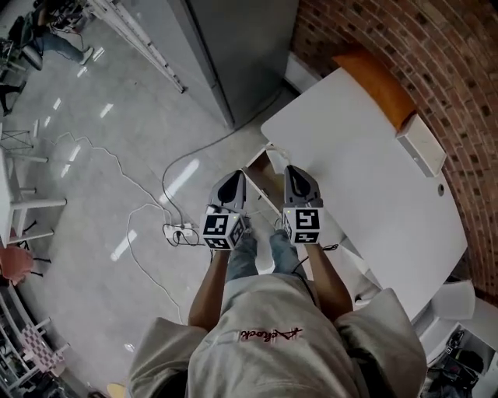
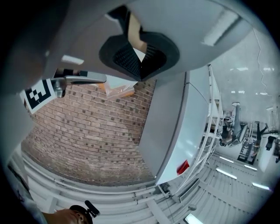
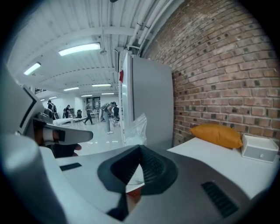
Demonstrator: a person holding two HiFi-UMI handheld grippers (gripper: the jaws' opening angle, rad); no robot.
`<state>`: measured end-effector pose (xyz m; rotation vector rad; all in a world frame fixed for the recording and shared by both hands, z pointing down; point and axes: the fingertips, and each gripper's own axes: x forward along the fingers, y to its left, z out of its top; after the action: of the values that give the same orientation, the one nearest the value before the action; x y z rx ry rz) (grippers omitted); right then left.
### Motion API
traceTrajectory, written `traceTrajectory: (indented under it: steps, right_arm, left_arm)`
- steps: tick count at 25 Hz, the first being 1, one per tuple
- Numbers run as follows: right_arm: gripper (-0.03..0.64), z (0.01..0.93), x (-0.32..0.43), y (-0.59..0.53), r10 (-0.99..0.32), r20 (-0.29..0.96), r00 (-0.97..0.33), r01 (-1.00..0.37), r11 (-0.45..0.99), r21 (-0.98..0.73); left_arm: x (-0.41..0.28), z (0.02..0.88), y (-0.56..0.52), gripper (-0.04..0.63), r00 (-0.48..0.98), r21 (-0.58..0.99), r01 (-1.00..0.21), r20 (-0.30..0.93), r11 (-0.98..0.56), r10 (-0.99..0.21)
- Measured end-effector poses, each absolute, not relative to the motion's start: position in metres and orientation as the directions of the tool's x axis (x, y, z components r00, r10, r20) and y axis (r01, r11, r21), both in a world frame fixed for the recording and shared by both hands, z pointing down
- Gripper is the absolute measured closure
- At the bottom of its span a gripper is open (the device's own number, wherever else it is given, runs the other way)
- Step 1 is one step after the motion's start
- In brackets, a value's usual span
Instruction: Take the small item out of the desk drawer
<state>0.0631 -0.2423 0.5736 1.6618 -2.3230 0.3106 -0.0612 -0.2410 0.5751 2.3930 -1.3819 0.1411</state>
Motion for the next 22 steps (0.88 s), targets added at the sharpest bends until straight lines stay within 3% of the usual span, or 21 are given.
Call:
traceTrajectory:
  steps: [22]
  right_arm:
    - [0.606,0.412,0.092,-0.269,-0.956,0.048,-0.290,-0.953,0.293,0.075]
  left_arm:
    - [-0.081,0.428,-0.282,0.588,0.461,0.127,-0.881,0.022,-0.455,-0.887]
